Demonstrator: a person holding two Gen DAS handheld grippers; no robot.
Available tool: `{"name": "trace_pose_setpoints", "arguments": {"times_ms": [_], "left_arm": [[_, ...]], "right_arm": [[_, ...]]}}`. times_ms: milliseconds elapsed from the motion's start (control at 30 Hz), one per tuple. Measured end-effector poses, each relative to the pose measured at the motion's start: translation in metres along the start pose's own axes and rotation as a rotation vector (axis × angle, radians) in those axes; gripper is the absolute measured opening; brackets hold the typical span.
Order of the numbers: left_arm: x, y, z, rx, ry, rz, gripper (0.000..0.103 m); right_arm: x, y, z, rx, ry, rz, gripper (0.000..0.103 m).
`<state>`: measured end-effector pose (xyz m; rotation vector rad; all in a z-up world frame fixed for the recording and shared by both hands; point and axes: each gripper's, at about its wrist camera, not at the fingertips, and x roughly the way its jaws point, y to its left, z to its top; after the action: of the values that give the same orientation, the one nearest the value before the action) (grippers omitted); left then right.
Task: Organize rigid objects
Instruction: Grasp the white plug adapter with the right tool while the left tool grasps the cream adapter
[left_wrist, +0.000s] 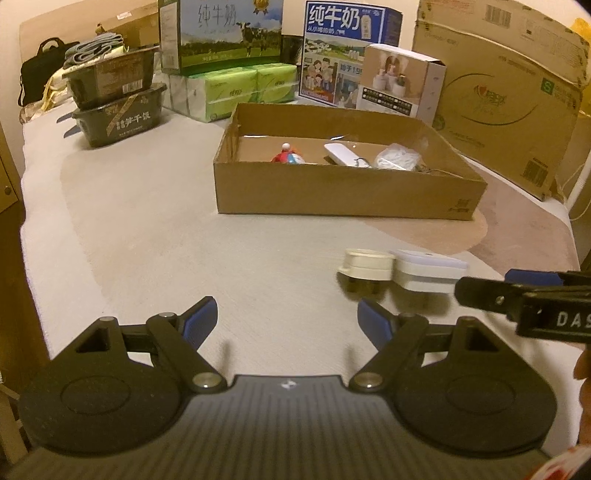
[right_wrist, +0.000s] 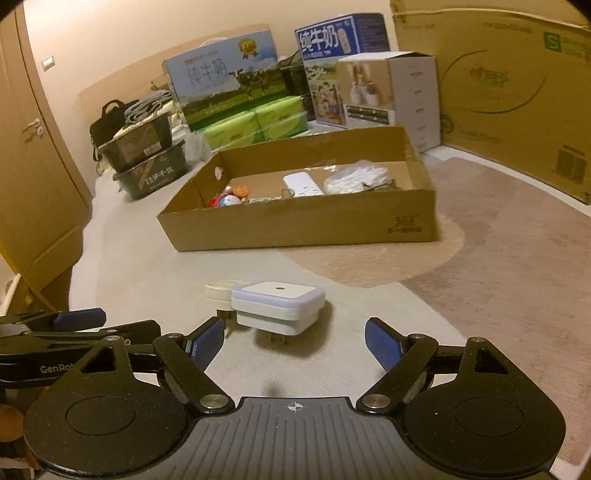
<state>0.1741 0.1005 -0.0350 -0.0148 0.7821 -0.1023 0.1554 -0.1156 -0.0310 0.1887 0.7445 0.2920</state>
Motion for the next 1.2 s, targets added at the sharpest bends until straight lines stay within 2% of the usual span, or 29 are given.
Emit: {"name": "trace_pose_setpoints", "arguments": {"times_ms": [300, 600, 700, 867, 1000, 1200], "left_arm": [[0.025, 0.018, 0.000, -0.014, 0.004, -0.015, 0.081], [0.033, 0.019, 0.000, -0.025, -0.005, -0.042, 0.081], [0.035, 0.018, -0.002, -0.021, -0.004, -0.045, 0.081], [0.035, 0.017, -0.006, -0.024, 0.004, -0.051, 0.081], [0.035, 0.010, -0.004, -0.010, 0.002, -0.072, 0.081], [0.037, -0.006, 0.003, 0.013, -0.012, -0.114, 0.081]], "right_arm": [[0.043, 0.007, 0.002, -0.003, 0.027, 0.002, 0.083], [0.061, 0.003, 0.006, 0.018, 0.014, -0.016, 0.081], [0.064, 0.002, 0.007, 0.018, 0.017, -0.016, 0.076], [0.066, 0.000, 0.008, 0.013, 0.024, -0.008, 0.074], [0.060, -0.002, 0.010, 0.004, 0.011, -0.009, 0.068], [0.047, -0.015, 0.013, -0.003, -0.008, -0.035, 0.067]]}}
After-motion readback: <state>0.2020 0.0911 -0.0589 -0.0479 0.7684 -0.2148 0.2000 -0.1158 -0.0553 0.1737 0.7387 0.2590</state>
